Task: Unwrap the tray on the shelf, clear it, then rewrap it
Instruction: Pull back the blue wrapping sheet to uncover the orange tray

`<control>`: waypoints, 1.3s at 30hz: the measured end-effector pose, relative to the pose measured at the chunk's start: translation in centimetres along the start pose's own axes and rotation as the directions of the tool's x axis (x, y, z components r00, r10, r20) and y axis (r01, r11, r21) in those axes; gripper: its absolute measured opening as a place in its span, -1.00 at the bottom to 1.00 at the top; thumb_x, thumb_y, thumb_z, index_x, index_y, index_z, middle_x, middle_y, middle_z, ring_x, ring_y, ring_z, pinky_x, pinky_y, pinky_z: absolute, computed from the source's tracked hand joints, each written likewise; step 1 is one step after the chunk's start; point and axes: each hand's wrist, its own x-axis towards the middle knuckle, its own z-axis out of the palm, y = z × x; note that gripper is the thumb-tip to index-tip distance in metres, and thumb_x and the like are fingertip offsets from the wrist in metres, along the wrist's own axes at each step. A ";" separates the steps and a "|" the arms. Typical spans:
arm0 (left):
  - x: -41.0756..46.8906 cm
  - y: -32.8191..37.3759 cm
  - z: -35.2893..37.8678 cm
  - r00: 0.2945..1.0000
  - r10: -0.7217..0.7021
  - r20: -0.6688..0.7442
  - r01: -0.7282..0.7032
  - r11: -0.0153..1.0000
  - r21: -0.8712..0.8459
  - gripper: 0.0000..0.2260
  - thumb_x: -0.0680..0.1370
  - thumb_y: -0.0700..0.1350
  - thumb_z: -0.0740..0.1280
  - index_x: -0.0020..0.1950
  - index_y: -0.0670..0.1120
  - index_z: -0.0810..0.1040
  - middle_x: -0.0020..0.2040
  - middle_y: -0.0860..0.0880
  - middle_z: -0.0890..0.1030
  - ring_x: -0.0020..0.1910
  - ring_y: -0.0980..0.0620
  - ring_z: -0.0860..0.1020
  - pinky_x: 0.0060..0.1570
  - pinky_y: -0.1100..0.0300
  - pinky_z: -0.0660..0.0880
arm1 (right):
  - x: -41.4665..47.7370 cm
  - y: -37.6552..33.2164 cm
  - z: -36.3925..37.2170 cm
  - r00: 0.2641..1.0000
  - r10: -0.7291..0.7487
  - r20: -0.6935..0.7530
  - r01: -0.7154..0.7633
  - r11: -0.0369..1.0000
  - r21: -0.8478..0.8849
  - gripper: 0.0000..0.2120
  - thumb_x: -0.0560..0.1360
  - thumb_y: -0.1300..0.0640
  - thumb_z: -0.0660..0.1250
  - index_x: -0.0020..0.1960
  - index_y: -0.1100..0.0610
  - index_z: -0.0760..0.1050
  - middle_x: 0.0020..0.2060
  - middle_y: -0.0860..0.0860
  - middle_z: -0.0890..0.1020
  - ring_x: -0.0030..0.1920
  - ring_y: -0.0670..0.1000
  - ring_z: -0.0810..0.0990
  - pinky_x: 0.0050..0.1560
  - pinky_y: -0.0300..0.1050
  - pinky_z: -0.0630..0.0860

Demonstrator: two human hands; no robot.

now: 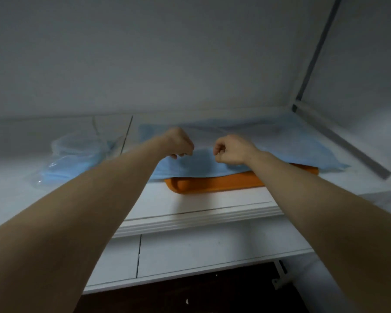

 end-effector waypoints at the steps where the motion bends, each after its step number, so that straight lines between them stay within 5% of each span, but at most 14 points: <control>1: 0.4 1.1 0.7 0.999 0.039 0.008 -0.039 0.999 0.012 -0.79 0.48 -0.23 0.37 0.11 -0.20 0.62 -0.13 -0.13 0.56 -0.29 0.03 0.50 -0.35 0.27 0.47 | -0.3 0.9 -0.3 1.000 0.017 -0.001 -0.017 1.000 -0.007 -0.80 0.40 0.11 0.36 0.02 0.02 0.59 -0.17 -0.09 0.53 -0.01 0.01 0.57 0.04 -0.10 0.52; 3: 1.1 3.5 2.1 0.993 0.118 0.018 -0.119 0.990 0.071 -0.72 0.48 -0.18 0.41 0.17 -0.19 0.61 -0.10 -0.13 0.56 -0.23 -0.03 0.53 -0.35 0.26 0.49 | -1.1 3.0 -0.9 0.998 0.055 0.001 -0.055 0.998 -0.033 -0.70 0.40 0.06 0.41 0.12 0.04 0.55 -0.07 -0.04 0.54 0.06 0.04 0.56 0.06 -0.11 0.50; 8: 2.9 7.9 5.5 0.952 0.300 0.053 -0.304 0.926 0.221 -0.53 0.48 -0.11 0.43 0.37 -0.17 0.46 0.35 -0.11 0.49 0.31 -0.06 0.47 0.25 0.19 0.36 | -3.2 8.3 -2.3 0.989 0.149 0.004 -0.147 0.984 -0.104 -0.44 0.33 -0.03 0.50 0.28 0.04 0.44 0.18 0.01 0.50 0.18 0.06 0.49 0.11 -0.10 0.45; 13: 4.1 11.3 8.2 0.912 0.377 0.161 -0.408 0.868 0.282 -0.41 0.49 -0.09 0.42 0.47 -0.17 0.31 0.44 -0.11 0.38 0.38 -0.07 0.39 0.31 0.17 0.31 | -4.4 12.8 -3.2 0.962 0.271 -0.044 -0.274 0.948 -0.160 -0.55 0.38 0.06 0.42 0.25 -0.01 0.48 0.17 0.00 0.53 0.18 0.07 0.51 0.15 -0.06 0.48; 17: 5.2 13.1 9.8 0.899 0.389 0.200 -0.432 0.859 0.273 -0.42 0.47 -0.07 0.44 0.44 -0.16 0.36 0.37 -0.12 0.44 0.29 -0.08 0.47 0.09 0.19 0.43 | -4.2 14.4 -3.8 0.953 0.296 -0.073 -0.303 0.944 -0.134 -0.77 0.49 0.19 0.23 0.09 0.05 0.57 0.07 0.08 0.61 0.08 0.12 0.55 0.13 0.05 0.52; 20: 5.8 14.4 10.4 0.894 0.399 0.202 -0.443 0.854 0.273 -0.65 0.50 -0.12 0.40 0.24 -0.21 0.53 0.07 -0.19 0.59 -0.14 -0.11 0.58 -0.26 0.18 0.45 | -4.1 15.1 -4.2 0.957 0.268 -0.108 -0.277 0.958 -0.077 -0.75 0.53 0.19 0.22 0.17 0.09 0.54 0.13 0.05 0.59 0.16 0.10 0.53 0.15 -0.05 0.48; 24: 6.7 15.2 9.9 0.911 0.382 0.154 -0.411 0.868 0.280 -0.88 0.56 -0.20 0.25 -0.07 -0.21 0.56 -0.27 -0.12 0.55 -0.40 -0.06 0.52 -0.30 0.14 0.47 | -5.4 16.9 -5.8 0.958 0.275 -0.084 -0.287 0.935 -0.209 -0.56 0.40 0.16 0.33 0.27 -0.05 0.43 0.10 -0.05 0.56 0.14 0.05 0.52 -0.01 -0.14 0.41; 28: 8.3 15.5 9.4 0.936 0.334 0.114 -0.353 0.882 0.313 -0.88 0.53 -0.27 0.18 -0.13 -0.22 0.50 -0.30 -0.14 0.52 -0.43 -0.03 0.49 -0.20 0.09 0.53 | -6.5 19.1 -7.6 0.925 0.360 -0.123 -0.380 0.880 -0.285 -0.69 0.40 0.14 0.32 0.14 0.03 0.52 0.05 0.02 0.58 0.07 0.08 0.54 -0.09 -0.14 0.39; 34: 8.9 16.2 9.7 0.961 0.205 0.186 -0.261 0.897 0.358 -0.81 0.55 -0.28 0.20 -0.27 -0.19 0.41 -0.18 -0.20 0.52 -0.42 -0.02 0.49 -0.45 0.17 0.52 | -5.2 21.7 -9.4 0.759 0.597 -0.260 -0.556 0.802 0.218 -0.75 0.45 0.28 0.21 0.02 0.29 0.61 0.00 0.21 0.64 0.03 0.17 0.59 -0.02 -0.07 0.51; 36: 9.0 16.8 10.1 0.960 0.179 0.216 -0.239 0.925 0.296 -0.95 0.52 -0.25 0.32 -0.10 -0.22 0.47 -0.04 -0.20 0.52 -0.33 -0.05 0.53 -0.49 0.24 0.50 | -4.6 22.5 -9.7 0.745 0.623 -0.236 -0.537 0.771 0.342 -0.75 0.46 0.30 0.23 0.06 0.32 0.60 0.04 0.22 0.63 0.04 0.15 0.59 -0.02 -0.05 0.54; 39: 9.4 18.5 11.2 0.937 0.261 0.230 -0.288 0.954 0.090 -0.56 0.49 -0.14 0.42 0.33 -0.21 0.42 0.20 -0.14 0.47 -0.08 -0.03 0.49 -0.48 0.31 0.50 | -3.8 22.9 -9.7 0.752 0.640 -0.158 -0.497 0.707 0.503 -0.77 0.45 0.32 0.26 0.06 0.35 0.59 -0.14 0.18 0.58 -0.16 0.08 0.53 -0.28 -0.11 0.49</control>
